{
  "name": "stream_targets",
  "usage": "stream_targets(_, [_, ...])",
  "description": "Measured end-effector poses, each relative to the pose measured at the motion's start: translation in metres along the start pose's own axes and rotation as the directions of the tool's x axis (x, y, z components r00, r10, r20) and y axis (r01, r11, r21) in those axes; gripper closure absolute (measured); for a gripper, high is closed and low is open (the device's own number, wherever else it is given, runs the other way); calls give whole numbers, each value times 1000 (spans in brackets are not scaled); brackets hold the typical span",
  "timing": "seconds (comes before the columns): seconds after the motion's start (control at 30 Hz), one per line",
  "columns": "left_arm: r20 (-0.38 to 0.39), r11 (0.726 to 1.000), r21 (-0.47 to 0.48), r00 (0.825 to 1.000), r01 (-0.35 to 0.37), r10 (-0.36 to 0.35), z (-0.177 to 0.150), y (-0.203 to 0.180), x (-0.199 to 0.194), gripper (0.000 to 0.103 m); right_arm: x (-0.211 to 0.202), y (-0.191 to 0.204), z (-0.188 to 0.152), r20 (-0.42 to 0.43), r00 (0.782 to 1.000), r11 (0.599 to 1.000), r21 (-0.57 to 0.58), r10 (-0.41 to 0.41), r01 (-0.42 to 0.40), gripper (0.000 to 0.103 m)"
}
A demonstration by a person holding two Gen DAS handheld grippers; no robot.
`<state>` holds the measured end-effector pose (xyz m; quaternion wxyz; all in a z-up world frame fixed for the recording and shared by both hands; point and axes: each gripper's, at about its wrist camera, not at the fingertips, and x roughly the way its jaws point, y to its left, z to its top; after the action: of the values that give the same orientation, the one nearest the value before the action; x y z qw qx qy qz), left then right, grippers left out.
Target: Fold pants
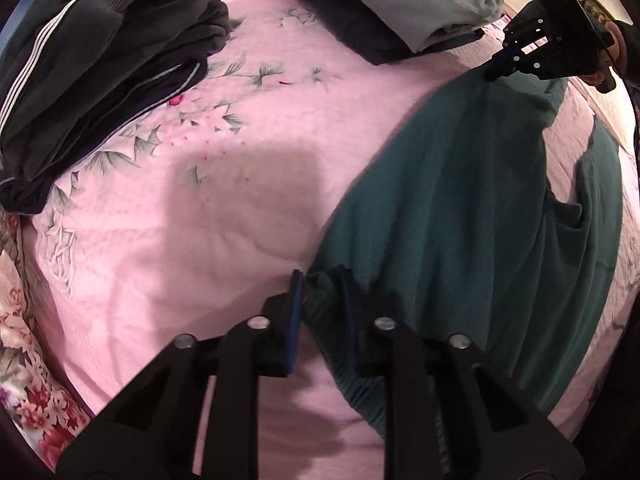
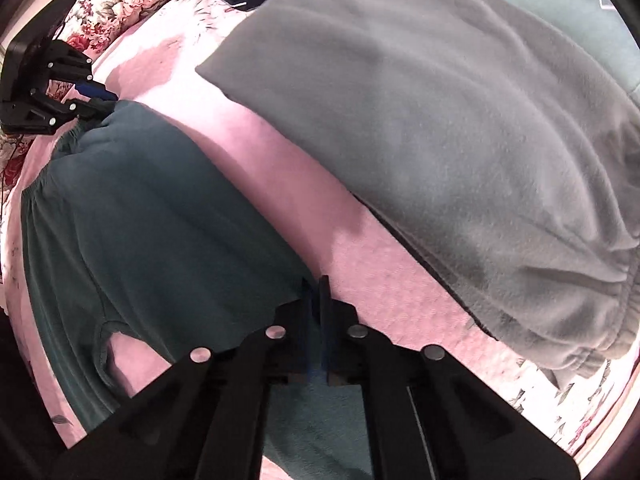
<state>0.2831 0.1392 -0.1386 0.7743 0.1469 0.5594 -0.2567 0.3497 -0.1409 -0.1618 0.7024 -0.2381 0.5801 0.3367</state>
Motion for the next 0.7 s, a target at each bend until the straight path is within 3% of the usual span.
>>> stream_targets(0.13, [29,998,5,997,-68,68,0,3,-7,90,-15,-5,-2,55,998,999,46,-17,14,102])
stream_targets(0.3, [99,981,-115,981,-153,165,3,33,-23,90,-21,-5,8,124,990,994,94,-61,50,102])
stream_targets(0.47, [73,972,-145,977,-187,199,5,47,-14,90,8,0,17,65,993,991,94,-96,90,99])
stream_targets(0.53, [64,968,-150,975,-200,212,3,46,-10,90,8,-5,16,48,996,993,91,-78,73,89])
stream_targets(0.6, [58,965,-181,977,-190,204,6,49,-8,86,9,-6,19,38,993,991,75,-110,107,58])
stream_targets(0.63, [57,963,-185,976,-198,211,8,47,-7,79,10,-7,19,37,994,992,71,-104,101,58])
stream_targets(0.7, [46,957,-191,972,-219,232,9,42,-5,55,11,-14,19,26,998,995,85,-61,58,58])
